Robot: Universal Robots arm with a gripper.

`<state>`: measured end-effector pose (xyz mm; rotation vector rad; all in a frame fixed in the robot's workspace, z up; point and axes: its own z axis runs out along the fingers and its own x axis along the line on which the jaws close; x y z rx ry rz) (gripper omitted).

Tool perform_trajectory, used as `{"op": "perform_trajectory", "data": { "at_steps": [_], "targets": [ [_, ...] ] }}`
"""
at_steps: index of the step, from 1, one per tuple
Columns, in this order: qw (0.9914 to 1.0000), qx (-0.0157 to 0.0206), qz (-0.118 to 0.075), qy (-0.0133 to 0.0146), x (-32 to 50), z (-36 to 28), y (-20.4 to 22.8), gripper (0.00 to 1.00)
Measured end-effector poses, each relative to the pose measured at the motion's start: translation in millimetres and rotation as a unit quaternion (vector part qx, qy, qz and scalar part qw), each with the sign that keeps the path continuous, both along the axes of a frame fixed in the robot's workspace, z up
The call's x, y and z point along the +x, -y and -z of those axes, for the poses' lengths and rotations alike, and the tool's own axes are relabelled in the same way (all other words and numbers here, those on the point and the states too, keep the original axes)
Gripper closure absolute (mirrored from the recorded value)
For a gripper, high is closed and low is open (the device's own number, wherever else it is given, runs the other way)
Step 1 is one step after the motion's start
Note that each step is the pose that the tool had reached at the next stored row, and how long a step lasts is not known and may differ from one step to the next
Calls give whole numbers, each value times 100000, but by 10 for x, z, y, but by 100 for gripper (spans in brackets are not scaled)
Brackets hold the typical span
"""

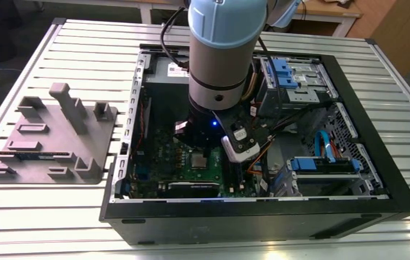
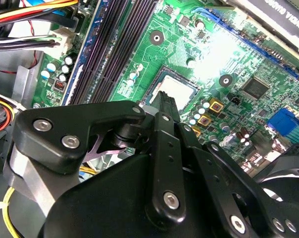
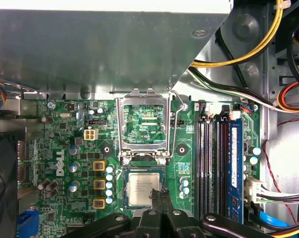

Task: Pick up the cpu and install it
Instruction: 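Close the cpu cover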

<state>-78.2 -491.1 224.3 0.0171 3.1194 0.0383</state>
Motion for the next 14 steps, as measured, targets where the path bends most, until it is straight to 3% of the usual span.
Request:
{"op": "perform_trajectory", "data": {
  "at_steps": [8,14],
  "targets": [
    [100000,1,2,0,1,0,0,90],
    [100000,-12,-2,-4,52,0,-2,90]
  ]
}}
